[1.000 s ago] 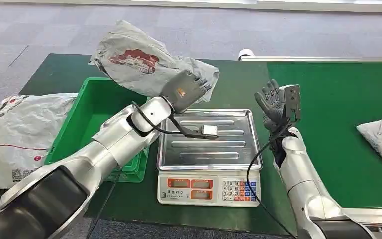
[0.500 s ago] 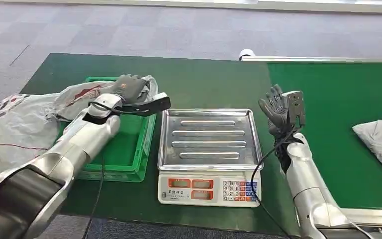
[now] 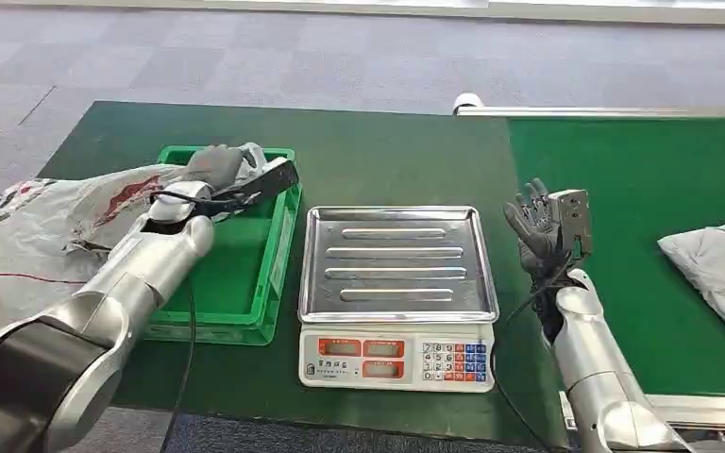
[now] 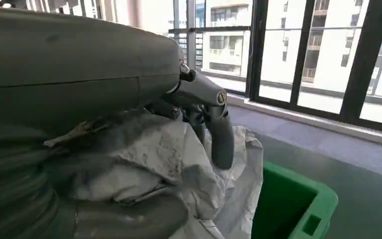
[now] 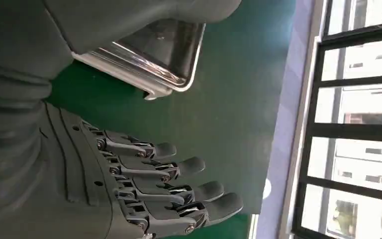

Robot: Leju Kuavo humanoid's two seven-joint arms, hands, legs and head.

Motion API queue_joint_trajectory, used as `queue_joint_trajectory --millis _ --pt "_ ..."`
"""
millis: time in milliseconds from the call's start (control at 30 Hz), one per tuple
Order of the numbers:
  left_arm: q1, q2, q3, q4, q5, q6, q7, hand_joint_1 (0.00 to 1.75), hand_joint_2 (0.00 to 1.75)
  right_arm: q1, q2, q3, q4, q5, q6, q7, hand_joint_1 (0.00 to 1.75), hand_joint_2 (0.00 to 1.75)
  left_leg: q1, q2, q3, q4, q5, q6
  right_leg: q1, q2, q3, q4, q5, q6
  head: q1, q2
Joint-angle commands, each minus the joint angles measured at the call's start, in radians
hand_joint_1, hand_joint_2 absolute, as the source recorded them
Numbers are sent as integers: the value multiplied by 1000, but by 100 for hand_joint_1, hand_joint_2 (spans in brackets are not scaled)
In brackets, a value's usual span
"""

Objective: Moved the parcel from conveyor to table for the left to box.

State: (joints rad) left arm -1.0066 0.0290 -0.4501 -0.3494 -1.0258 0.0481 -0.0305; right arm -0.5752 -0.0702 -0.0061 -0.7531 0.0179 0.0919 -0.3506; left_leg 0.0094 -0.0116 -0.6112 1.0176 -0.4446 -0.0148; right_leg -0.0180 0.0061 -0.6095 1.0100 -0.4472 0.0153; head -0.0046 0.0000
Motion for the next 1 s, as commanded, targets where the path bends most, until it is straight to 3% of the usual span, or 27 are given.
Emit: queue_joint_trajectory --millis 33,733,933,967,1000 --pt "46 50 115 0 56 31 -39 0 175 34 47 50 -86 12 -12 40 0 175 0 4 3 -1 -1 0 0 3 1 -1 0 -1 0 0" --pt "36 30 177 -13 151 25 -85 0 175 36 66 29 -132 30 -28 76 0 175 0 3 4 -2 -1 0 1 1 4 -2 0 -2 0 0" --pt "44 -18 323 -39 368 -5 -209 0 175 43 76 19 -154 57 -47 81 0 175 0 2 2 0 0 0 1 0 1 -1 0 -1 0 0" --pt "46 -25 362 -38 427 -47 -233 0 175 43 76 21 -155 63 -49 83 0 175 0 2 4 -1 -1 1 1 0 3 -1 -1 -1 0 0" --pt "64 -48 473 -56 587 -192 -329 0 175 38 81 24 -147 70 -49 86 0 175 0 2 2 0 -1 0 0 1 1 -1 0 -1 0 0"
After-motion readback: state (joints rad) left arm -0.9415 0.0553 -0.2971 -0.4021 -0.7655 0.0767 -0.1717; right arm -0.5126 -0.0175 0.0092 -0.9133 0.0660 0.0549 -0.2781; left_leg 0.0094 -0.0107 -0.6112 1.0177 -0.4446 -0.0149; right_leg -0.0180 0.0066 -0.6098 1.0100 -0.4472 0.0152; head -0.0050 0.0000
